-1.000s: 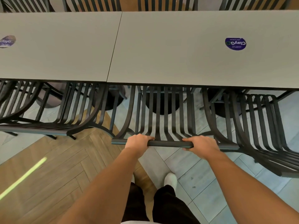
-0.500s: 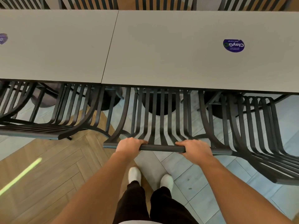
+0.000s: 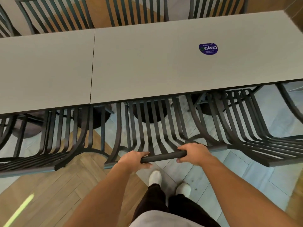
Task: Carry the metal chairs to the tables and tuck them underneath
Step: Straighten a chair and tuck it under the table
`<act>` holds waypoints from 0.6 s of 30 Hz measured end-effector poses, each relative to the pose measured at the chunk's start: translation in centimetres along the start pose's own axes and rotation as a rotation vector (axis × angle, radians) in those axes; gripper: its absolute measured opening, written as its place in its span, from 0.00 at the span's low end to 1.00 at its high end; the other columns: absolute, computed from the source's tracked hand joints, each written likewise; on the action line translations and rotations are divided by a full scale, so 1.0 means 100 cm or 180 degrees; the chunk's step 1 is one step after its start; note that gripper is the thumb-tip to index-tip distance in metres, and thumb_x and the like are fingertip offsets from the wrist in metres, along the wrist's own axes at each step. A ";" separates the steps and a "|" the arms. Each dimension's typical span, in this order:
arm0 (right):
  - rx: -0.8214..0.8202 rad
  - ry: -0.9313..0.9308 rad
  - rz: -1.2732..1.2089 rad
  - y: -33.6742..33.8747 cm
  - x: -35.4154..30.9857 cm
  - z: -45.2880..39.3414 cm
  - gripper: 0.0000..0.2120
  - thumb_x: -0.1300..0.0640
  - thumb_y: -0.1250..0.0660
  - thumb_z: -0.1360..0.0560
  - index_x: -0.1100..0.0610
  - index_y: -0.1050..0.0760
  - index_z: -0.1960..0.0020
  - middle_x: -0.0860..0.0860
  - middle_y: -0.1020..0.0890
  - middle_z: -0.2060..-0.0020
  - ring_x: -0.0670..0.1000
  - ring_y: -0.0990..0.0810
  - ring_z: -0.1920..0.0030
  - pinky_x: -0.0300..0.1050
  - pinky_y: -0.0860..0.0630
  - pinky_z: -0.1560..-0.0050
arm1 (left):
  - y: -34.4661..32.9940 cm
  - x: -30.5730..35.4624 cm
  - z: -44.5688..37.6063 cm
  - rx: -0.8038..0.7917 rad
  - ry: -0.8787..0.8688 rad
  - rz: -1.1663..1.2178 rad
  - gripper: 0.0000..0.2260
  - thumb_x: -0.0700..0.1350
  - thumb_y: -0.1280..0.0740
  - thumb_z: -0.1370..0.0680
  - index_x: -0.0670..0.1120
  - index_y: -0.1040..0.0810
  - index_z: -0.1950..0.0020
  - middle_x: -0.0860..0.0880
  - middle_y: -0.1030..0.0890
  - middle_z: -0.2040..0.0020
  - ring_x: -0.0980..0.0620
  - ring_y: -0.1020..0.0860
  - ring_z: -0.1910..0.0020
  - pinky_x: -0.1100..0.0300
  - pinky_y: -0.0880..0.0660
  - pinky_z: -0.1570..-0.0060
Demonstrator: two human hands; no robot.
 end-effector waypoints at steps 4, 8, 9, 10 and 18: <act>0.0151 -0.0181 -0.0785 0.010 0.015 0.013 0.38 0.25 0.28 0.36 0.43 0.23 0.31 0.44 0.19 0.43 0.48 0.22 0.41 0.49 0.24 0.39 | 0.018 0.019 0.007 0.0168 -0.0106 0.0080 0.40 0.78 0.45 0.24 0.60 0.42 0.17 0.46 0.27 0.25 0.45 0.25 0.30 0.48 0.26 0.33; 0.0612 -0.0354 -0.1385 0.041 0.044 0.030 0.26 0.32 0.33 0.24 0.48 0.21 0.35 0.47 0.17 0.43 0.48 0.19 0.48 0.49 0.21 0.42 | 0.045 0.059 0.002 0.0414 -0.0281 0.0037 0.33 0.71 0.48 0.19 0.55 0.36 0.18 0.47 0.26 0.25 0.45 0.25 0.29 0.47 0.26 0.32; 0.0706 -0.0387 -0.1404 0.049 0.054 0.035 0.22 0.35 0.35 0.21 0.48 0.21 0.36 0.47 0.17 0.45 0.48 0.19 0.52 0.50 0.20 0.44 | 0.052 0.072 0.000 0.0466 -0.0336 0.0020 0.32 0.70 0.47 0.18 0.55 0.34 0.19 0.47 0.24 0.26 0.46 0.24 0.31 0.47 0.25 0.33; 0.0788 -0.0432 -0.1381 0.057 0.067 0.040 0.18 0.37 0.36 0.20 0.47 0.20 0.38 0.46 0.16 0.47 0.48 0.19 0.54 0.50 0.19 0.46 | 0.058 0.085 -0.004 0.0532 -0.0385 -0.0007 0.30 0.69 0.47 0.17 0.54 0.33 0.20 0.47 0.23 0.28 0.46 0.23 0.32 0.48 0.24 0.34; 0.1039 -0.0625 -0.0969 0.095 0.203 0.074 0.14 0.41 0.39 0.17 0.48 0.20 0.41 0.50 0.15 0.51 0.52 0.19 0.50 0.50 0.21 0.47 | 0.081 0.239 -0.025 0.1036 -0.0897 0.0012 0.21 0.60 0.44 0.14 0.52 0.25 0.27 0.50 0.16 0.43 0.51 0.18 0.52 0.49 0.19 0.45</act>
Point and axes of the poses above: each hand's wrist, its own z-axis away from the middle knuckle, its own y-axis out of the back of the hand, x = y × z, the point moved 10 cm from there along -z, towards the middle knuckle
